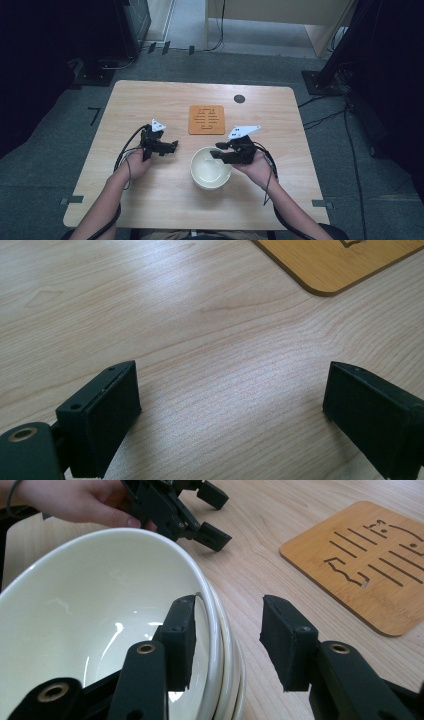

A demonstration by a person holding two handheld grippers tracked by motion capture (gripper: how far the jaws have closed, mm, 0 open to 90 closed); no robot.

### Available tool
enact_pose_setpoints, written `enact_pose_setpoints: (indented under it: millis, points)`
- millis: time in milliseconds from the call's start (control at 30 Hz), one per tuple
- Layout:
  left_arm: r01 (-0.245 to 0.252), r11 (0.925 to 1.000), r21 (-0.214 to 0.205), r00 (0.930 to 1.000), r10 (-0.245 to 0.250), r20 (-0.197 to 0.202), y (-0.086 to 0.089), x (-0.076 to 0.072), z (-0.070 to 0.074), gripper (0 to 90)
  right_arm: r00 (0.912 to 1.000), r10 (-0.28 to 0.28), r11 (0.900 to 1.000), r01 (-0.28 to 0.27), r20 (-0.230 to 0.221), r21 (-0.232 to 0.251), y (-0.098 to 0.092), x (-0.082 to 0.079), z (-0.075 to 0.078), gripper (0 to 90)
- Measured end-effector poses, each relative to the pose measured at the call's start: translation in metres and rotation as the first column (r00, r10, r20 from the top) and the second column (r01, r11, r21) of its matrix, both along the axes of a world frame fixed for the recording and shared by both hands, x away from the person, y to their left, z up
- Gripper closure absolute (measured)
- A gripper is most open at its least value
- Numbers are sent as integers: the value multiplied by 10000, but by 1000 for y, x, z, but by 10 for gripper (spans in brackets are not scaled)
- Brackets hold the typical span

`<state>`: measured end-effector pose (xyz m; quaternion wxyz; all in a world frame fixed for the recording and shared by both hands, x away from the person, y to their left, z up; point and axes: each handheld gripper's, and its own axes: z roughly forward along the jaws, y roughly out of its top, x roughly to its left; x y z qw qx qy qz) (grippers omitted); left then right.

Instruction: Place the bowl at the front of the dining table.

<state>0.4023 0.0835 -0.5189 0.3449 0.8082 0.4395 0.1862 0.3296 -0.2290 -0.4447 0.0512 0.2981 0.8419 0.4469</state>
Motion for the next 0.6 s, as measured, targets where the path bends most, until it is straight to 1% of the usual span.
enact_pose_setpoints:
  millis: [67, 167, 233, 333, 433, 500, 567, 600]
  points:
    - [0, 10000, 2, 10000, 0, 0, 0, 0, 0, 76, 10000, 45, 10000, -45, -31, -51, 0, 1, 0, 582]
    - [-12, 10000, -2, 10000, 12, -3, 0, 0, 0, 76, 9998, 180, 9994, -179, 27, -311, 1, 1, 0, 605]
    - [-14, 10000, -4, 10000, 14, -3, 0, 0, 0, 77, 9997, 219, 9994, -220, -52, -282, 2, 1, 0, 616]
    - [-12, 10000, -1, 10000, 12, -3, 0, 0, 0, 76, 9994, 356, 9987, -357, -33, -358, 3, 3, 0, 633]
    - [-14, 10000, -1, 10000, 14, -1, 0, 0, 0, 76, 9983, 586, 9967, -587, -45, -568, 1, 3, -2, 673]
    - [-19, 10000, 2, 10000, 19, -8, 0, 0, 0, 77, 9976, 693, 9956, -696, -69, -623, 2, 3, -2, 723]
    - [-23, 10000, 6, 10000, 23, -6, 0, 0, 0, 77, 9970, 772, 9940, -764, 66, -788, 4, 1, -1, 732]
    - [-27, 10000, 6, 10000, 27, -6, 0, 0, 0, 77, 9971, 762, 9941, -756, 49, -776, 4, 1, -1, 731]
